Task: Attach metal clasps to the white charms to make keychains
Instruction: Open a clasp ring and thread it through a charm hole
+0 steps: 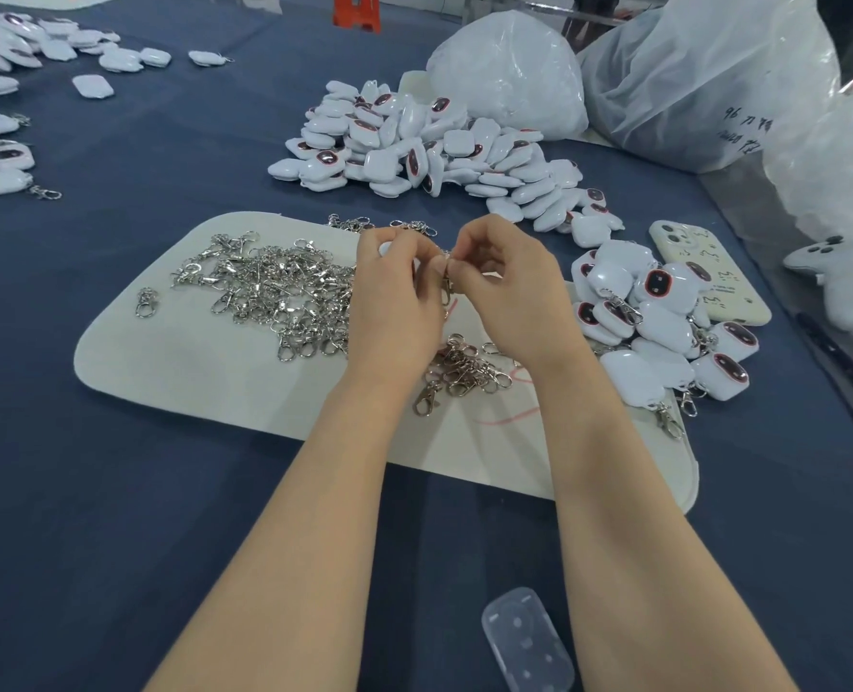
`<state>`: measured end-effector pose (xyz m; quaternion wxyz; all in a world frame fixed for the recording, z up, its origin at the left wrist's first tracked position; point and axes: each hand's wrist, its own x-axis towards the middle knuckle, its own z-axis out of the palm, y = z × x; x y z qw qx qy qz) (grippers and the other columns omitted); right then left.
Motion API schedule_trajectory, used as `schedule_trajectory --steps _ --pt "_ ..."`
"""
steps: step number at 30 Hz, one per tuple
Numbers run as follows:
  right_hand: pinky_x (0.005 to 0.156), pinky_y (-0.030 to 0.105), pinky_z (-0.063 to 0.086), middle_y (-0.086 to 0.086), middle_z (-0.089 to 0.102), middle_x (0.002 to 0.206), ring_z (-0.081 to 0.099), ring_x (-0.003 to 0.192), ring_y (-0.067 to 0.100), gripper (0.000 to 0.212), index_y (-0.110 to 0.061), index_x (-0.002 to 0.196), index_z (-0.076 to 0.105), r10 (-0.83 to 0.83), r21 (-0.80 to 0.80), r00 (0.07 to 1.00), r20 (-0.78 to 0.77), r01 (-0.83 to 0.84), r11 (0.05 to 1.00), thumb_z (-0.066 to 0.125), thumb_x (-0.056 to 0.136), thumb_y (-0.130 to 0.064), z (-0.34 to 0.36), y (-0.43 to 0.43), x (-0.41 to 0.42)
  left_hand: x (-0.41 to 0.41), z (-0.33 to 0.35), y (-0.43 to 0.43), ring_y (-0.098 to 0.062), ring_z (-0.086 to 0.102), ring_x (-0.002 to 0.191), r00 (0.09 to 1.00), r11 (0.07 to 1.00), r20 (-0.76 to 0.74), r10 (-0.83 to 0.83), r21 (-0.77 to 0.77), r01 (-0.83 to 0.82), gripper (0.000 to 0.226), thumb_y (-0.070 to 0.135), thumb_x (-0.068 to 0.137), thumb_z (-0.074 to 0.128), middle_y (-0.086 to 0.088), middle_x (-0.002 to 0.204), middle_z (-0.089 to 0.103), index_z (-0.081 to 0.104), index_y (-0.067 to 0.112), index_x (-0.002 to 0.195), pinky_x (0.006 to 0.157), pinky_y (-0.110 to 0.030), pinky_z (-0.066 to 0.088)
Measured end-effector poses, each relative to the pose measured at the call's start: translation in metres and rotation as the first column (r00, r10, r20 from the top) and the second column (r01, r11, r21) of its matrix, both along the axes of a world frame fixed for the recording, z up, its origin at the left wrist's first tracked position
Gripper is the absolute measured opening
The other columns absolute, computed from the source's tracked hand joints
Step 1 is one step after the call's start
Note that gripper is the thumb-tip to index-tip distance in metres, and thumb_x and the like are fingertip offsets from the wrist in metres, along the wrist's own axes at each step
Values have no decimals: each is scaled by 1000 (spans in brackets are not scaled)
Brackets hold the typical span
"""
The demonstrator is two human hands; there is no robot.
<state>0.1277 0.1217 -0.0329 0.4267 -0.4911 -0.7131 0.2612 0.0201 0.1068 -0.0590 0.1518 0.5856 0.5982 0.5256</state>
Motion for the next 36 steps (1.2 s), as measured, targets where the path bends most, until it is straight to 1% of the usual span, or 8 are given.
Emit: schedule_trajectory --steps 5,8,11,14,17,21,26,36 --pt "72 25 52 -14 60 70 56 66 2 22 -22 77 55 -101 27 994 -37 102 994 60 80 -1 -4 4 3 1 4 0 16 44 73 997 998 51 -51 -46 54 9 14 90 59 -2 104 50 62 17 97 67 1 31" --pt "71 21 49 -12 60 71 56 68 4 23 -25 77 54 -159 35 986 -50 161 986 59 82 -3 -8 6 4 1 9 -2 3 53 82 963 990 245 -116 -54 133 35 9 86 59 4 106 54 49 23 117 71 -4 38" --pt "64 7 43 -16 58 68 54 64 -6 21 -22 78 55 -167 66 985 -41 169 983 58 82 -2 -9 6 3 2 10 -5 8 58 66 915 973 372 -155 -101 206 46 4 84 58 13 96 49 37 23 120 64 -4 43" --pt "62 4 41 -15 59 68 53 62 -10 19 -20 79 55 -161 65 986 -47 164 984 57 82 -1 -9 6 3 3 9 -3 6 62 66 894 965 418 -161 -122 231 38 2 86 59 11 96 51 37 21 111 78 -27 55" --pt "61 2 39 -15 58 69 54 63 -14 18 -17 80 57 -160 76 985 -60 164 983 57 83 1 -10 6 5 1 8 2 -20 65 96 852 969 515 -98 -145 199 23 5 89 58 -1 101 56 46 17 105 91 -43 52" --pt "63 3 40 -17 57 69 53 64 -13 19 -19 80 57 -169 80 985 -40 172 982 58 83 -1 -10 7 4 2 9 2 -15 70 80 718 965 686 -115 -93 244 18 3 94 50 -4 103 54 44 20 96 70 -21 56" --pt "64 3 41 -19 57 64 53 63 -13 18 -20 80 58 -154 103 988 -19 155 983 59 82 -1 -11 6 1 4 9 2 -15 69 72 685 955 717 -127 -98 279 16 2 95 47 -17 117 50 40 14 104 60 -20 54" --pt "64 3 41 -17 57 68 53 65 -13 18 -19 80 58 -151 93 988 -18 152 984 60 83 -1 -14 6 -2 4 10 -1 -11 67 62 777 961 622 -98 -143 235 17 2 96 44 -1 95 53 38 11 109 59 -17 55"
